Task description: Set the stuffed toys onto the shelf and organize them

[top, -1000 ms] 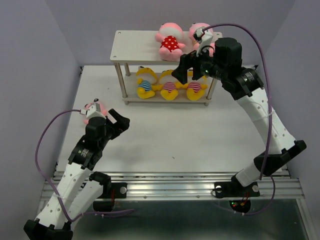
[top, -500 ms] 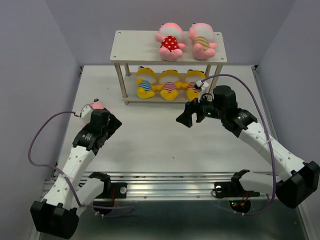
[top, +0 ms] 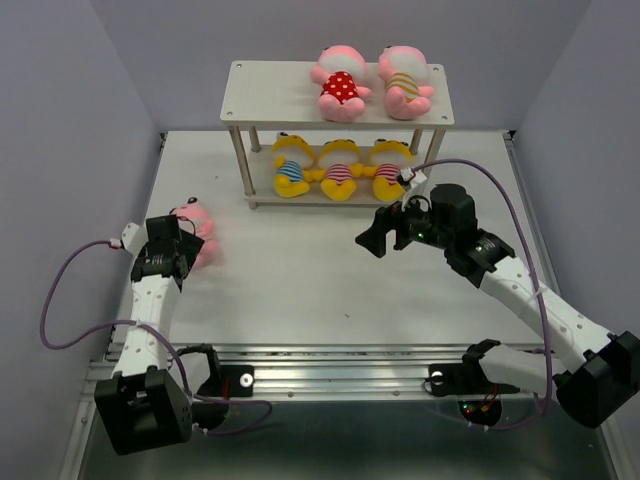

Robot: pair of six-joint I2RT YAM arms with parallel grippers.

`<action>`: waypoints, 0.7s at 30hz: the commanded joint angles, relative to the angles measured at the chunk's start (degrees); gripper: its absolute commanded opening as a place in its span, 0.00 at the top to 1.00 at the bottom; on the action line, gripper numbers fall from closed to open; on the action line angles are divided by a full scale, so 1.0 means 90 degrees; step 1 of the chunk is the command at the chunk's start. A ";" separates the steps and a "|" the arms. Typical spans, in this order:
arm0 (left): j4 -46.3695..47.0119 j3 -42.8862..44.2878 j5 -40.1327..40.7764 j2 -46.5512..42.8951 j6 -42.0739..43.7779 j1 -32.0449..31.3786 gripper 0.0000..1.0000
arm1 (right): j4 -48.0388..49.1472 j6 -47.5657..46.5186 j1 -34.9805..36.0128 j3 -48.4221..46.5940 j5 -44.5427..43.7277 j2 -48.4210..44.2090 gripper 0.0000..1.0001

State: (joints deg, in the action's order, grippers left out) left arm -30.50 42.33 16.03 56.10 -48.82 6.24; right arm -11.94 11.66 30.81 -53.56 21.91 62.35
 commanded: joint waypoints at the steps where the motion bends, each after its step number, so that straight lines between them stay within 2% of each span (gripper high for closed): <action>1: 0.0547 -0.0367 -0.0316 0.0182 0.0209 0.0633 0.02 | 0.0390 -0.0123 -0.0005 -0.0006 -0.0120 0.0035 0.00; 11: 0.1425 -0.0679 -0.0717 0.0886 0.0248 0.0859 0.04 | 0.0370 -0.0270 -0.0005 0.0101 -0.0521 0.0123 0.00; 17: 0.2031 -0.0738 -0.0883 0.1345 0.0278 0.0996 0.23 | 0.0312 -0.0290 -0.0005 0.0121 -0.0628 0.0016 0.00; 21: 0.2265 -0.0767 -0.0825 0.1414 0.0297 0.1006 0.29 | 0.0273 -0.0290 -0.0005 0.0150 -0.0725 0.0055 0.00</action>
State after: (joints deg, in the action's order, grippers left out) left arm -14.48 36.03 8.27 69.19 -46.96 14.92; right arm -11.86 10.04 30.81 -52.21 17.02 63.48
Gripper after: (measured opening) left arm 0.726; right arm 0.998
